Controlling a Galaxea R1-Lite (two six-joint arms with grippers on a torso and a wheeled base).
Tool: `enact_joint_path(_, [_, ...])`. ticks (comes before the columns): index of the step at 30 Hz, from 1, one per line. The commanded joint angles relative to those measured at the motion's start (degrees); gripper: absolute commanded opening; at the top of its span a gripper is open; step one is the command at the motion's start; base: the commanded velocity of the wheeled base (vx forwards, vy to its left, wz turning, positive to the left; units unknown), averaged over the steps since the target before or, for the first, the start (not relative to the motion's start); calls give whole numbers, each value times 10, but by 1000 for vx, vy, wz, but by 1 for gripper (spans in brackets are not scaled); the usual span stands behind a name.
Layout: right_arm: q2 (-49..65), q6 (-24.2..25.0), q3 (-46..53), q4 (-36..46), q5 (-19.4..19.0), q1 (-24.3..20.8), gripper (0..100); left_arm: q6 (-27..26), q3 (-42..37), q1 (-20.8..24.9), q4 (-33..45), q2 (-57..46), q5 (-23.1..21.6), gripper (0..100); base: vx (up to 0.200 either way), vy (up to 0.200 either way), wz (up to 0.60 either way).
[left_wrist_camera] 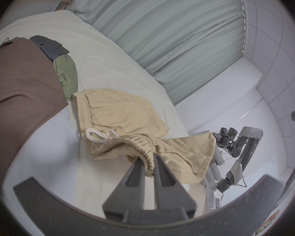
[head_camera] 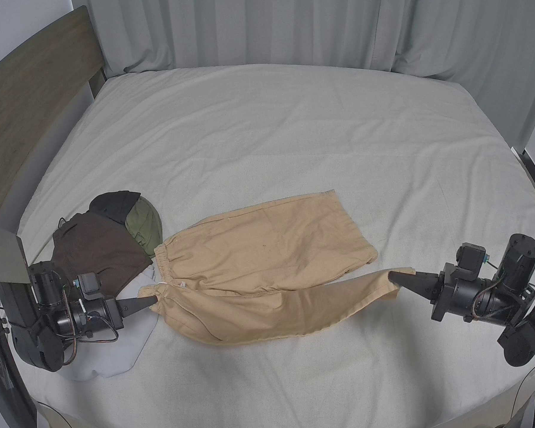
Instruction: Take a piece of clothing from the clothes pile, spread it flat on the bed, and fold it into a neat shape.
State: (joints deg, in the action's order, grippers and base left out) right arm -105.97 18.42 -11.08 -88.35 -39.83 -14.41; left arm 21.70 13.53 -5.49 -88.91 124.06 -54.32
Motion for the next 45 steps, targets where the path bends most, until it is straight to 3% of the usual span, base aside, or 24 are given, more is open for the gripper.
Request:
enact_joint_path(1, [1,7,-24,0,3,-9,0,0,2,-2,0,0,0,0,0,0,0])
enact_joint_path(8, [-10,22,-65,0,46,-39,0,4,7,-5,0,-11,4,0,0,0,0])
enact_joint_path(20, [-35,52,-134,0,55,-41,0,12,18,-13,0,-10,4,0,0,0,0])
enact_joint_path(31, [-85,56,-200,0,55,-20,0,33,33,-15,0,-10,9,0,0,0,0])
enact_joint_path(37, [-118,55,-242,0,55,-4,0,62,53,-14,0,-10,51,0,0,0,0])
enact_joint_path(45, [-161,54,-298,0,53,16,0,72,62,-12,0,-9,55,0,0,0,0])
